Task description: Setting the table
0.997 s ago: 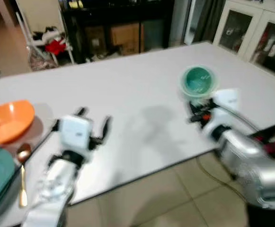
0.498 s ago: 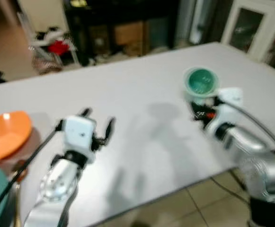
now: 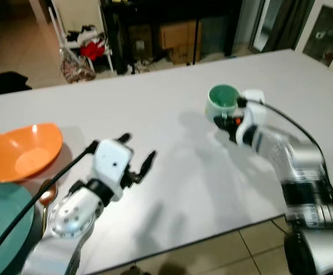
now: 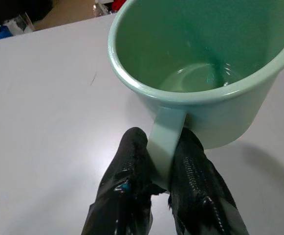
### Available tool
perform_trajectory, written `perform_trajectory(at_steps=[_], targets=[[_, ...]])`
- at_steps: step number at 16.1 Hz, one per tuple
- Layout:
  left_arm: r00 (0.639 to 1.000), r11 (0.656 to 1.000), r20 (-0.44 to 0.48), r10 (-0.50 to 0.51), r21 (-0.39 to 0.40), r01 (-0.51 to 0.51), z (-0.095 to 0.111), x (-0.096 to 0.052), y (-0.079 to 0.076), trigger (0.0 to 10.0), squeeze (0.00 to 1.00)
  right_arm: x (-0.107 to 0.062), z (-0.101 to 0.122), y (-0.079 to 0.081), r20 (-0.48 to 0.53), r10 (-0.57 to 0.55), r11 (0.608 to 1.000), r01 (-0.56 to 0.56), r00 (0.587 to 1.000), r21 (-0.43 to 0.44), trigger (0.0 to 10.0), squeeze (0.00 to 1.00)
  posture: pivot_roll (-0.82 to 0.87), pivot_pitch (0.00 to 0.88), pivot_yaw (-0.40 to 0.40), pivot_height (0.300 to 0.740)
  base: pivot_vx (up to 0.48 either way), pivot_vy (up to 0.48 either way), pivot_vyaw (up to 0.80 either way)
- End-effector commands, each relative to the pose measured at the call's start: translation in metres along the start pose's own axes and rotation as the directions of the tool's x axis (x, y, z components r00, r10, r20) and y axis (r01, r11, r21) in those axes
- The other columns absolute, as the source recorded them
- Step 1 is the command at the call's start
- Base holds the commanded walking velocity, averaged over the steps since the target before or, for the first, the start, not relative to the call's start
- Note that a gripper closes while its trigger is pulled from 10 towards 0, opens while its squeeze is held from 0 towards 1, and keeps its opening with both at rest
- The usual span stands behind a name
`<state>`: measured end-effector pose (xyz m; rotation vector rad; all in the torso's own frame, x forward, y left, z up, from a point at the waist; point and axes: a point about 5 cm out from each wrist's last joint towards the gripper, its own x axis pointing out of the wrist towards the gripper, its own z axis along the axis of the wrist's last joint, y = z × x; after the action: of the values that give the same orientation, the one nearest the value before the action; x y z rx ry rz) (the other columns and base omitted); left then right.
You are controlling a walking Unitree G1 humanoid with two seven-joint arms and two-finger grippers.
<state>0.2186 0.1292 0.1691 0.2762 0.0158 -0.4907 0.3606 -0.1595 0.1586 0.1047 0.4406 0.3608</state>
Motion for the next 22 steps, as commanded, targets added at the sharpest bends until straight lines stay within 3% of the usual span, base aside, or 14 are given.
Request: perform_trajectory(at_steps=[1, 6, 11, 12, 13, 14, 19, 22], targets=[[0.999, 0.999, -0.007, -0.042, 0.012, 0.042, 0.004, 0.001, 0.002, 10.0, 0.0, 0.01, 0.003, -0.005, -0.015, 0.0, 1.0, 0.0, 1.0, -0.006, 10.0, 0.0, -0.01, 0.065, 0.071, 0.74, 0.0, 0.0, 0.0], [0.987, 0.988, -0.035, -0.157, 0.008, 0.157, 0.008, -0.002, -0.002, 10.0, 0.0, 0.023, 0.006, -0.018, -0.077, -0.046, 0.998, 0.042, 0.996, -0.052, 10.0, 0.0, 0.01, 0.107, 0.085, 0.74, 0.0, 0.0, 0.0], [0.976, 0.977, -0.051, -0.211, -0.025, 0.21, 0.008, -0.004, -0.011, 10.0, 0.0, 0.026, 0.007, -0.023, -0.061, -0.038, 0.999, 0.04, 0.997, 0.035, 10.0, 0.0, 0.01, 0.112, 0.083, 0.74, 0.0, 0.0, 0.0], [0.976, 0.977, -0.051, -0.211, -0.026, 0.21, 0.008, -0.004, -0.011, 10.0, 0.0, 0.026, 0.008, -0.023, -0.057, -0.031, 0.998, 0.033, 0.998, 0.046, 10.0, 0.23, 0.01, 0.111, 0.081, 0.74, 0.0, 0.0, 0.0], [0.977, 0.978, -0.05, -0.209, -0.023, 0.208, 0.009, -0.004, -0.01, 10.0, 0.0, 0.026, 0.011, -0.023, -0.054, -0.023, 0.998, 0.027, 0.998, 0.059, 10.0, 0.78, 0.01, 0.111, 0.081, 0.74, 0.0, 0.0, 0.0], [0.977, 0.979, -0.051, -0.206, -0.022, 0.205, 0.01, -0.004, -0.008, 10.0, 0.0, 0.025, 0.015, -0.025, -0.054, -0.032, 0.997, 0.036, 0.998, 0.065, 10.0, 1.0, 0.01, 0.103, 0.078, 0.74, 0.0, 0.0, 0.0], [0.979, 0.98, -0.042, -0.198, -0.027, 0.197, 0.011, -0.004, -0.007, 10.0, 0.0, 0.02, 0.03, -0.028, -0.041, -0.005, 0.998, 0.008, 0.999, 0.057, 10.0, 1.0, 0.01, 0.091, 0.074, 0.74, 0.0, 0.0, 0.0], [0.991, 0.987, -0.008, -0.136, -0.087, 0.135, 0.012, -0.008, -0.006, 10.0, 0.0, 0.009, 0.038, -0.031, -0.06, 0.022, 0.998, -0.018, 0.998, 0.055, 10.0, 1.0, -0.01, 0.079, 0.057, 0.74, 0.0, 0.0, 0.0]])
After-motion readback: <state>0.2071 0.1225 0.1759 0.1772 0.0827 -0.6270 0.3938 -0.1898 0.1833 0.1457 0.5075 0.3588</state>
